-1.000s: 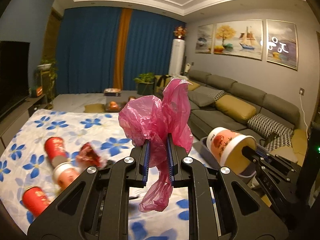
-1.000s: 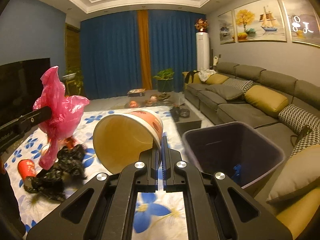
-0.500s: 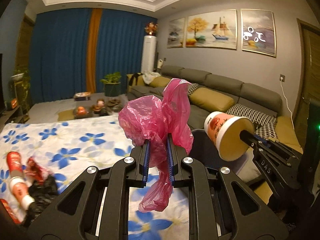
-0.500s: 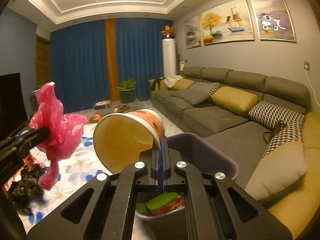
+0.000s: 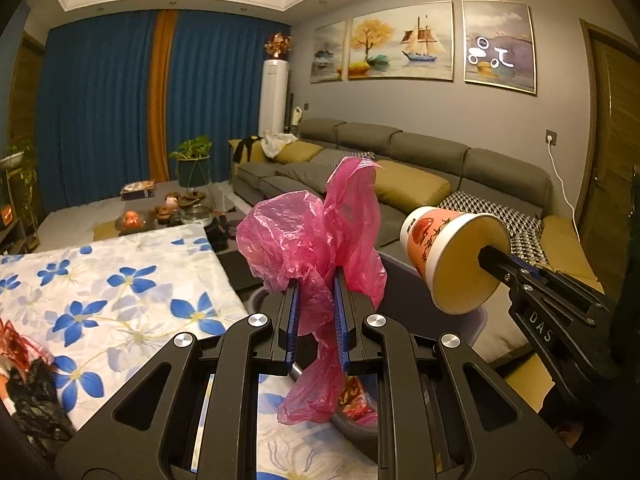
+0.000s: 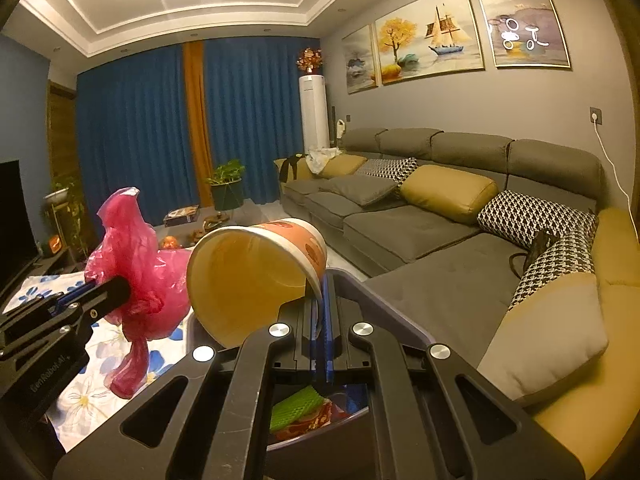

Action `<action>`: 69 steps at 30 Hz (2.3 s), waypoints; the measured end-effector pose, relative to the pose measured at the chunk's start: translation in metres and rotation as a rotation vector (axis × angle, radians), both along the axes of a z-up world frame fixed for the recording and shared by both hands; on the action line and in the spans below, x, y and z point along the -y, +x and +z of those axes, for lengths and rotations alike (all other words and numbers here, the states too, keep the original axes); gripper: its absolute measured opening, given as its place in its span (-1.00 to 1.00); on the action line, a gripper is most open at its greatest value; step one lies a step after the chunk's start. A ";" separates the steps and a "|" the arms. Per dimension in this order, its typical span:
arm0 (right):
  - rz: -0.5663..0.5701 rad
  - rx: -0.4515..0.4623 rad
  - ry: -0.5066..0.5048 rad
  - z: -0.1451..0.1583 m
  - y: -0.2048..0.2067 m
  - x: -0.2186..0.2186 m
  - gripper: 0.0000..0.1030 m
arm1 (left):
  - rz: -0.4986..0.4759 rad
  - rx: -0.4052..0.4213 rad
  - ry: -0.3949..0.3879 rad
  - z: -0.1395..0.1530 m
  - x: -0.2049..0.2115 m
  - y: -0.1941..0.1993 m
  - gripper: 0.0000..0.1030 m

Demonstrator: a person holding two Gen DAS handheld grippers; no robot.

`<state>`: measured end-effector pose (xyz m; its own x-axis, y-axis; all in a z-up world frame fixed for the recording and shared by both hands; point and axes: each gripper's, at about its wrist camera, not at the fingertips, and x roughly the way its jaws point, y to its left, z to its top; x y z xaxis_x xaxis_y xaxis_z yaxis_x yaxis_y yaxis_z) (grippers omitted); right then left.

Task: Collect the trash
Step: 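Carry the orange-patterned cup and pink bag over the grey bin with both tools, then open both tools to drop the cup and pink bag into the bin, then move both tools back toward the remaining trash on the bed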

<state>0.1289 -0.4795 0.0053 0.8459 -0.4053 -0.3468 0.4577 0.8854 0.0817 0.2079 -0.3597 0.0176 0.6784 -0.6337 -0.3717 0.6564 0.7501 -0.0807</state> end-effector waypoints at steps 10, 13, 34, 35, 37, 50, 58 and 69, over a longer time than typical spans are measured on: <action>-0.019 -0.006 0.012 -0.004 0.002 0.011 -0.92 | -0.021 -0.021 0.010 -0.011 0.021 0.006 -0.71; -0.022 -0.008 0.013 -0.004 0.003 0.009 -0.92 | -0.025 -0.026 0.012 -0.013 0.023 0.010 -0.71; -0.026 -0.005 0.033 -0.005 0.013 0.018 -0.92 | -0.046 -0.085 0.023 -0.026 0.034 0.026 -0.23; -0.024 -0.008 0.037 -0.005 0.014 0.019 -0.92 | -0.038 -0.088 0.023 -0.027 0.033 0.027 0.08; -0.018 -0.011 0.041 -0.006 0.016 0.020 -0.92 | -0.033 -0.095 -0.006 -0.027 0.027 0.028 0.38; -0.036 0.051 0.008 0.012 -0.001 0.014 0.19 | 0.114 -0.080 -0.057 -0.014 -0.022 0.020 0.67; 0.006 0.089 -0.013 0.020 -0.022 -0.021 0.63 | 0.248 -0.031 -0.033 -0.005 -0.072 -0.009 0.74; 0.160 0.073 0.002 0.015 -0.028 -0.095 0.63 | 0.452 -0.015 -0.016 -0.005 -0.176 -0.037 0.75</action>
<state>0.1004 -0.3846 0.0202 0.9226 -0.2627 -0.2823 0.3035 0.9464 0.1110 0.1709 -0.1841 0.0123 0.8829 -0.2807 -0.3764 0.2620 0.9598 -0.1012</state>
